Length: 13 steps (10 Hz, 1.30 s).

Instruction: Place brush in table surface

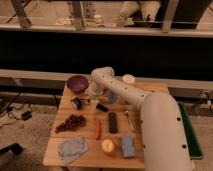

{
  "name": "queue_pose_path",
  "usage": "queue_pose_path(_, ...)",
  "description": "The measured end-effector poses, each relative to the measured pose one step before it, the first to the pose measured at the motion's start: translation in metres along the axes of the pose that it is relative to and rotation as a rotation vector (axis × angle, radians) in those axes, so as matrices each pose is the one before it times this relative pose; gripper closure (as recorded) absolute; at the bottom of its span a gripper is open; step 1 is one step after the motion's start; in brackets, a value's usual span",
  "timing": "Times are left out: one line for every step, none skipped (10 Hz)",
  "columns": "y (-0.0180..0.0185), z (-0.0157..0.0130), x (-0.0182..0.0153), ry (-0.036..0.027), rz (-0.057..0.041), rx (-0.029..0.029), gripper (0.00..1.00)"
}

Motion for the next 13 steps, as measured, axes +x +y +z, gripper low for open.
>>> queue_pose_path(-0.00083,0.00192,0.00103,-0.00359,0.00188,-0.00197,0.2)
queue_pose_path(-0.00044,0.00198,0.00087,-0.00562,-0.00022,-0.00313,0.2)
queue_pose_path(-0.00002,0.00192,0.00042,-0.00484,-0.00126,-0.00335,0.2)
queue_pose_path(0.00059,0.0018,0.00014,-0.00432,-0.00274,-0.00651,0.2)
queue_pose_path(0.00003,0.00095,0.00039,-0.00429,-0.00237,-0.0027,0.2)
queue_pose_path(-0.00039,0.00122,-0.00003,-0.0044,-0.0021,-0.00151,0.2)
queue_pose_path(-0.00031,0.00088,-0.00021,-0.00371,-0.00331,-0.00238,0.21)
queue_pose_path(0.00038,0.0005,0.00038,-0.00134,-0.00148,-0.00314,0.24)
queue_pose_path(-0.00062,0.00045,0.00007,-0.00323,-0.00285,-0.00038,0.34)
queue_pose_path(-0.00023,0.00036,0.00003,-0.00145,-0.00225,-0.00057,0.45)
queue_pose_path(-0.00029,0.00039,-0.00036,-0.00124,-0.00141,-0.00001,0.53)
queue_pose_path(-0.00017,0.00086,-0.00047,-0.00103,-0.00108,-0.00068,0.63)
queue_pose_path(0.00012,0.00001,0.00021,-0.00074,0.00062,-0.00069,0.75)
